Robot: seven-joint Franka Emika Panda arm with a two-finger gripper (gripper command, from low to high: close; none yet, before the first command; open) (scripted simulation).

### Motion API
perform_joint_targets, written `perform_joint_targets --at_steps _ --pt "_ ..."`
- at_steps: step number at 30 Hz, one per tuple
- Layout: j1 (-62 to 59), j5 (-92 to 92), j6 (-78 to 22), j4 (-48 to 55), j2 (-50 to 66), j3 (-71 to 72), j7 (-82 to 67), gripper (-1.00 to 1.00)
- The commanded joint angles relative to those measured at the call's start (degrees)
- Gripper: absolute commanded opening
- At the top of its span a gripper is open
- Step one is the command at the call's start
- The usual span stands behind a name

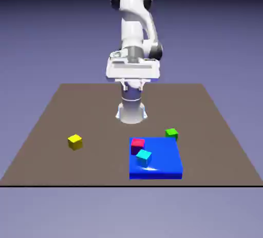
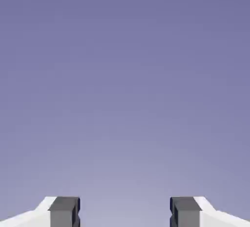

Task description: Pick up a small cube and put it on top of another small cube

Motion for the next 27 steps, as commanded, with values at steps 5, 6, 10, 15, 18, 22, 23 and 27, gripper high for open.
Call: perform_joint_targets --at_steps 5,6,10,15,18,22,23,27 --pt "8.1 -8.8 -7.0 -2.2 10.3 8.7 -12.5 0.00" --pt "9.8 -10.5 -8.4 -2.7 12.3 10.4 -15.0 0.00" --pt "16.3 -17.6 -14.0 -4.4 20.6 17.3 -24.9 0.00" --pt "21.0 -24.8 -17.3 -5.2 27.5 21.0 -29.8 0.00" --pt "22.0 -32.3 -15.6 -3.9 31.4 17.9 -24.2 0.00" --pt "23.3 -42.2 -13.5 -2.2 36.8 13.8 -16.8 0.00" --pt "23.6 -44.7 -12.9 -1.8 38.1 12.8 -15.0 0.00" --pt "25.0 -54.7 -10.8 -0.1 43.4 8.7 -7.5 0.00"
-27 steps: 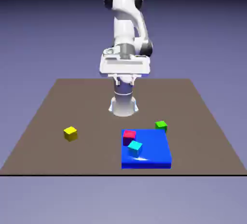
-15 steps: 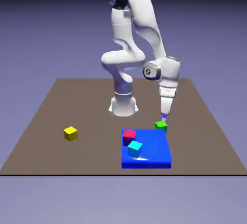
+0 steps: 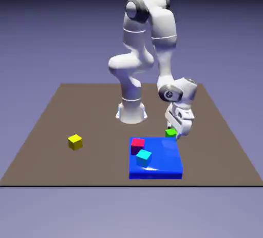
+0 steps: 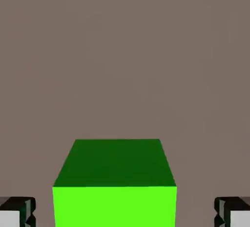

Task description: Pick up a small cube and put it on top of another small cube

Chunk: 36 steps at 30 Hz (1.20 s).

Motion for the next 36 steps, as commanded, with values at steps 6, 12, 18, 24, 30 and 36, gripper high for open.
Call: perform_joint_targets --at_steps 6,12,18,24,30,36 --pt "-0.8 5.8 -1.3 -1.0 -3.1 2.4 -4.3 -1.00" --pt "-2.7 20.7 -4.5 -3.6 -11.0 8.5 -15.4 -1.00" --pt "-4.3 32.4 -7.0 -5.6 -17.3 13.3 -24.1 -1.00" --pt "-15.2 37.5 -20.7 6.0 -20.4 0.8 -34.1 -1.00" --pt "-22.4 39.5 -26.9 12.8 -20.3 -7.4 -39.5 -1.00" --pt "-23.2 35.0 -18.0 10.8 -13.2 -8.7 -36.3 1.00"
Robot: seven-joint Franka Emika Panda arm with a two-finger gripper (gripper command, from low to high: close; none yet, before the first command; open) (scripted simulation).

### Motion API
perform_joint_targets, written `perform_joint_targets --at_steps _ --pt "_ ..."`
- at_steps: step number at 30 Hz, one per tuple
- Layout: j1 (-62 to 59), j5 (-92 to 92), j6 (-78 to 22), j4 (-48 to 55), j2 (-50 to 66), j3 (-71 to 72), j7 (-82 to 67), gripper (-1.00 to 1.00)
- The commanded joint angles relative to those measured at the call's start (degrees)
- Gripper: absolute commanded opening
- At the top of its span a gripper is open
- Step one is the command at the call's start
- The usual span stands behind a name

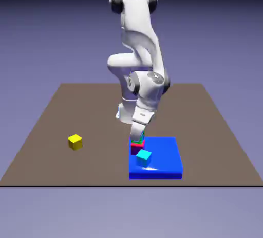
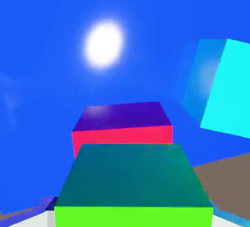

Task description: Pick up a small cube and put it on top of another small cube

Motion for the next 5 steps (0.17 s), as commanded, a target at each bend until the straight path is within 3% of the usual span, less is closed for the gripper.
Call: perform_joint_targets --at_steps 1,5 --pt "1.1 1.2 -2.5 0.6 -2.0 0.4 -0.9 1.00" --pt "1.9 5.7 -11.4 2.5 -9.1 1.7 -4.1 1.00"
